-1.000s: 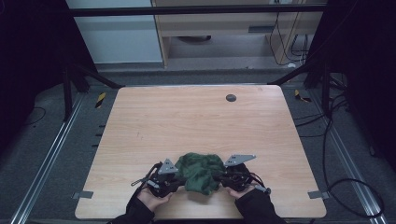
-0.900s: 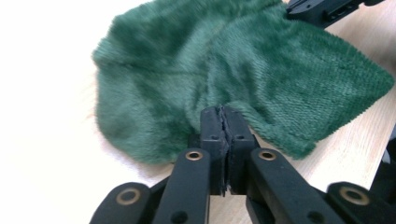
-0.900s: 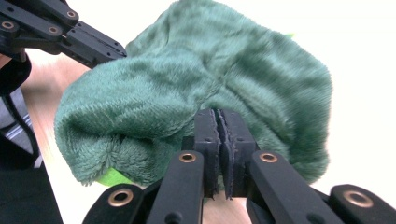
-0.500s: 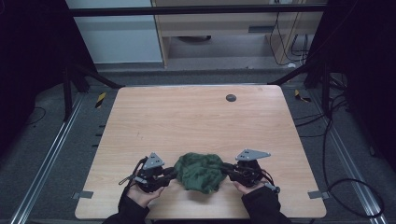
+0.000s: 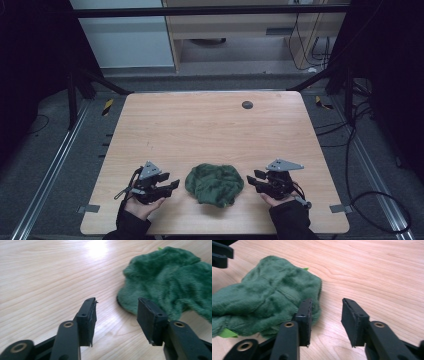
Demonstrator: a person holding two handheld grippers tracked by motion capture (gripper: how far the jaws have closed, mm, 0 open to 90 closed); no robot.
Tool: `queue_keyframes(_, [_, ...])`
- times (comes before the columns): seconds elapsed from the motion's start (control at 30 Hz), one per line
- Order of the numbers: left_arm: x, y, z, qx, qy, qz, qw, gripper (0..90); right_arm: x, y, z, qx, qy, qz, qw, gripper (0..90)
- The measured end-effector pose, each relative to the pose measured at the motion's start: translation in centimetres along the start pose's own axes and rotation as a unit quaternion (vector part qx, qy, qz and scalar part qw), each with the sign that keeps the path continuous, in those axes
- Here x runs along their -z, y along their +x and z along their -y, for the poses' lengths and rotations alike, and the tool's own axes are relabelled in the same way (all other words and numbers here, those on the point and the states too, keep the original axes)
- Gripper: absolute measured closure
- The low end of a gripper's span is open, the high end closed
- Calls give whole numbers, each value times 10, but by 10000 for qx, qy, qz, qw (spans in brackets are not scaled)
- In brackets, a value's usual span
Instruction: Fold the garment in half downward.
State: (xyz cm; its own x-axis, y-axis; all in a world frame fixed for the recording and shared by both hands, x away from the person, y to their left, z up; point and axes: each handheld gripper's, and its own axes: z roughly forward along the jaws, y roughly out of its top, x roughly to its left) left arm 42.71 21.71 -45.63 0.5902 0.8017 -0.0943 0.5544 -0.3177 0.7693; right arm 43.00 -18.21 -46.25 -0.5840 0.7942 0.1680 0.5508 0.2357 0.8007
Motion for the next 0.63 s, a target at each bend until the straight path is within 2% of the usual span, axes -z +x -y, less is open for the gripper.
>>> queue_keyframes(0.2, [7, 15, 6, 191, -49, -200, 9996, 427, 5, -11, 4, -149, -56, 215, 9996, 476])
queue_keyframes(0.43, [12, 33, 14, 300, -36, -475, 9984, 367, 10, -28, 10, -337, -69, 511, 9981, 398])
queue_keyframes(0.63, [14, 42, 18, 371, -45, -600, 9975, 344, 12, -37, 13, -408, -118, 660, 9969, 350])
